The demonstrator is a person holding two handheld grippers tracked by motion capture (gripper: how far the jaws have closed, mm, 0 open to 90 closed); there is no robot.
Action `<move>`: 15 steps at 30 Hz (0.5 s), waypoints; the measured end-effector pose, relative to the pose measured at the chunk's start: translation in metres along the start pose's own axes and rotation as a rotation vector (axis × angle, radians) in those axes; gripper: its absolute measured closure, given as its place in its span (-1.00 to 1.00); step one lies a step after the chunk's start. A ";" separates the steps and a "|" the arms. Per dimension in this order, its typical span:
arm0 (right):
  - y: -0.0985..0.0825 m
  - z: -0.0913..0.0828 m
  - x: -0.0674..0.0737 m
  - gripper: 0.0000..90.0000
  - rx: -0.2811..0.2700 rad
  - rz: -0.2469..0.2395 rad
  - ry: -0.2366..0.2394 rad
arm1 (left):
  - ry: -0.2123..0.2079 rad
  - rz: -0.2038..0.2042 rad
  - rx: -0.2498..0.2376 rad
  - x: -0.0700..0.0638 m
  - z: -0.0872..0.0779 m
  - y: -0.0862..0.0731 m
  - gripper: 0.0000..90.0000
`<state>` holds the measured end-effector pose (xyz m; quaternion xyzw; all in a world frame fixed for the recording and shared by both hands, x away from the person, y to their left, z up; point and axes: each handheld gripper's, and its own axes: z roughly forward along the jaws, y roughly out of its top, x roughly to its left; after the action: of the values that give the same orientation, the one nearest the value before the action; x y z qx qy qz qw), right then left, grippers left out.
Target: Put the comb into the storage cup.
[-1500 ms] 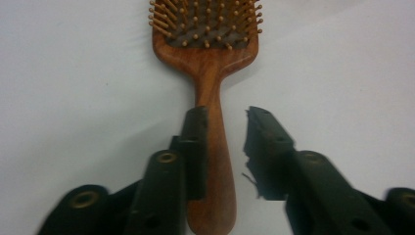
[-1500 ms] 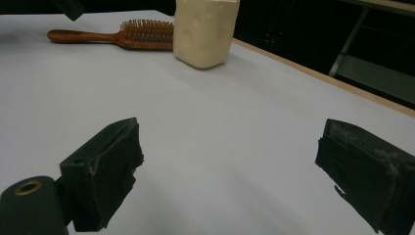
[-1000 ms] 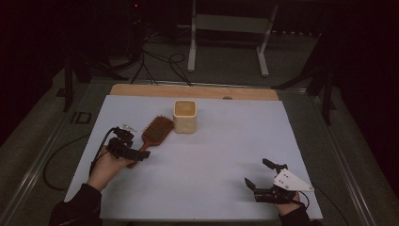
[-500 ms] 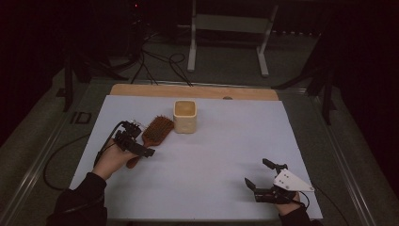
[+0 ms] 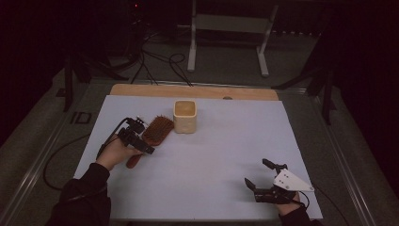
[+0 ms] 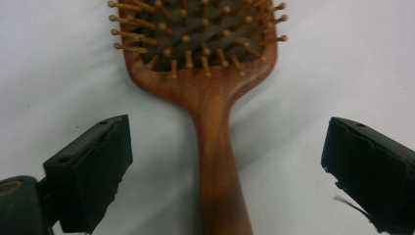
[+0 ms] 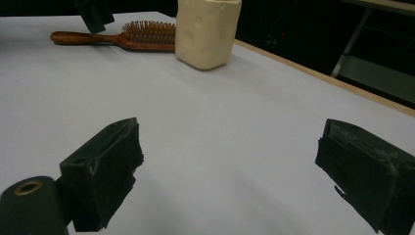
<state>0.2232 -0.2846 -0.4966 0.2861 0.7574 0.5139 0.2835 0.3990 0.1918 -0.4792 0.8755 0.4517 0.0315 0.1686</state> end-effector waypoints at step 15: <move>0.000 0.000 0.000 -0.81 0.000 0.001 0.003 | 0.039 -0.073 0.047 0.001 0.009 0.007 -0.14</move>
<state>0.2233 -0.2846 -0.4967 0.2857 0.7578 0.5142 0.2823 0.4065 0.1867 -0.4857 0.8615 0.4870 0.0317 0.1403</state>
